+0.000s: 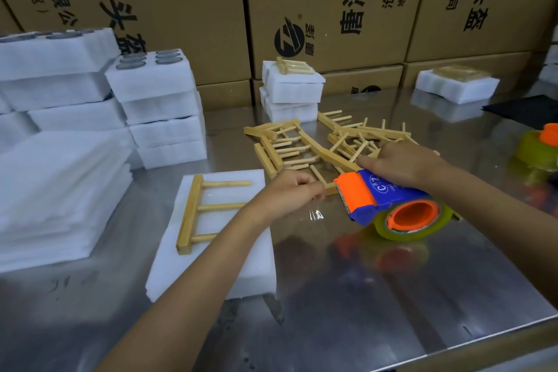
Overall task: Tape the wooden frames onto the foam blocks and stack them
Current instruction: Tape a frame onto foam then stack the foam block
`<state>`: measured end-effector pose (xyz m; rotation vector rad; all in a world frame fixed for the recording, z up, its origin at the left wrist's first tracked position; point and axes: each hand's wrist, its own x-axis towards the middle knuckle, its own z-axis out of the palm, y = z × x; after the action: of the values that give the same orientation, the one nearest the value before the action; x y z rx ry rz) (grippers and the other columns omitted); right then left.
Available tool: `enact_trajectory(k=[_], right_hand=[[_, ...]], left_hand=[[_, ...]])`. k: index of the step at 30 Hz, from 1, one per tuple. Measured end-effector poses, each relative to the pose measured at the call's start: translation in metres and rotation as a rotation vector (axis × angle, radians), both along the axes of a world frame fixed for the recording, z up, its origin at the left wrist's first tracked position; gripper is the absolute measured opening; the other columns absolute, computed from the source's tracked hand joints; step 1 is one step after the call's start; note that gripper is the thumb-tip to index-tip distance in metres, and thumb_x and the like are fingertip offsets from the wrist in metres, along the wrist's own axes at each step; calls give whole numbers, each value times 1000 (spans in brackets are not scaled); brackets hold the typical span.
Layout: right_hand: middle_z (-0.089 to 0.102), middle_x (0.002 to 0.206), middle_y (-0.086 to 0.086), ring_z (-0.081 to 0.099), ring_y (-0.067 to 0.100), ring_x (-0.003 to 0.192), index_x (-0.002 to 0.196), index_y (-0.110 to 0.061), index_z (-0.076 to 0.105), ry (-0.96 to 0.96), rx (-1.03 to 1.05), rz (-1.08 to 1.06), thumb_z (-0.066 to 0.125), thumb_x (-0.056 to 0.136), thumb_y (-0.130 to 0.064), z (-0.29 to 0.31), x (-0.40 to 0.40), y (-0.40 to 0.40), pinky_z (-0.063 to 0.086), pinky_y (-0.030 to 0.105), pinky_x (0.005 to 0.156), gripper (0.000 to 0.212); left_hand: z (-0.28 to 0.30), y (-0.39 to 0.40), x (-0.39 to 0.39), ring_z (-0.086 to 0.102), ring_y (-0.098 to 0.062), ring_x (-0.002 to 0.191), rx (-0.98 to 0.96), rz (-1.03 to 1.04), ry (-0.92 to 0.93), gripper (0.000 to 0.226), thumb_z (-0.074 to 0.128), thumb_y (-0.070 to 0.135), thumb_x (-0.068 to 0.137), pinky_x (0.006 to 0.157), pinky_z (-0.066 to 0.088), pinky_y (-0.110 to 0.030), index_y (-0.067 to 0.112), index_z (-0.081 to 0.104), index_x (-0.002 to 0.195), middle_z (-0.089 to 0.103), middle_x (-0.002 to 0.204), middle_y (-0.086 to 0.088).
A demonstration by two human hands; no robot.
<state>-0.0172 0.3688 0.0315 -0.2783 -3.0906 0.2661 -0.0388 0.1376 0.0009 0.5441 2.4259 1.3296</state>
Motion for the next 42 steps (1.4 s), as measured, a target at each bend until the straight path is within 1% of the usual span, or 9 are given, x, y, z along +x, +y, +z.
enact_trajectory(k=[5,14,22,24,27,32,35,39,42], right_hand=[[53,71,-2,49,13,67,68,-22,52,-2,193,9,37,93,-66,-2,-1,-19,35,34,65,52],[49,69,-2,43,13,61,69,-22,46,25,356,14,34,95,-62,-5,3,-46,27,31,56,49],[46,67,4,50,21,72,68,-17,38,61,496,2,41,97,-49,-7,12,-72,36,33,66,44],[44,66,4,47,20,67,67,-16,39,58,541,-4,41,98,-44,-9,12,-79,35,33,66,42],[46,66,3,38,17,59,68,-16,43,21,582,-8,42,99,-38,-12,8,-91,34,33,65,38],[43,65,4,48,21,70,75,-17,45,84,536,-95,53,95,-41,-8,19,-77,36,33,64,32],[53,63,1,56,20,63,69,-19,42,232,618,-146,64,87,-46,-16,42,-59,37,30,59,39],[33,39,-2,25,15,37,48,-16,42,389,513,-317,39,95,-54,-27,75,-47,12,23,49,61],[29,41,-3,26,15,36,52,-15,48,386,449,-368,40,94,-53,-37,102,-48,13,21,48,57]], left_hand=[[-3,1,-2,43,0,39,-77,22,28,18,70,32,81,43,33,-14,16,74,72,49,48,12],[-10,0,-5,47,0,38,-134,-2,76,18,72,29,77,47,38,-20,17,74,64,51,41,14],[-13,1,0,58,-4,66,-202,-77,152,17,70,21,80,58,45,-24,20,70,63,61,58,13],[-9,1,4,59,-3,68,-135,-85,136,19,69,23,79,59,48,-24,22,69,61,62,62,12],[-2,-1,5,50,0,50,90,-3,57,22,67,33,75,45,38,-18,23,65,55,58,54,12],[-2,-1,5,51,-5,53,101,20,54,25,62,24,86,45,41,-21,23,66,61,56,53,12],[2,-5,6,45,-7,47,201,11,-52,29,59,23,87,45,42,-20,24,68,60,51,57,3],[4,-8,6,42,-9,44,294,-5,-100,20,60,21,85,46,44,-23,16,69,67,49,58,1],[3,-7,6,41,-11,45,291,8,-100,19,62,21,83,46,43,-23,17,69,66,49,57,1]])
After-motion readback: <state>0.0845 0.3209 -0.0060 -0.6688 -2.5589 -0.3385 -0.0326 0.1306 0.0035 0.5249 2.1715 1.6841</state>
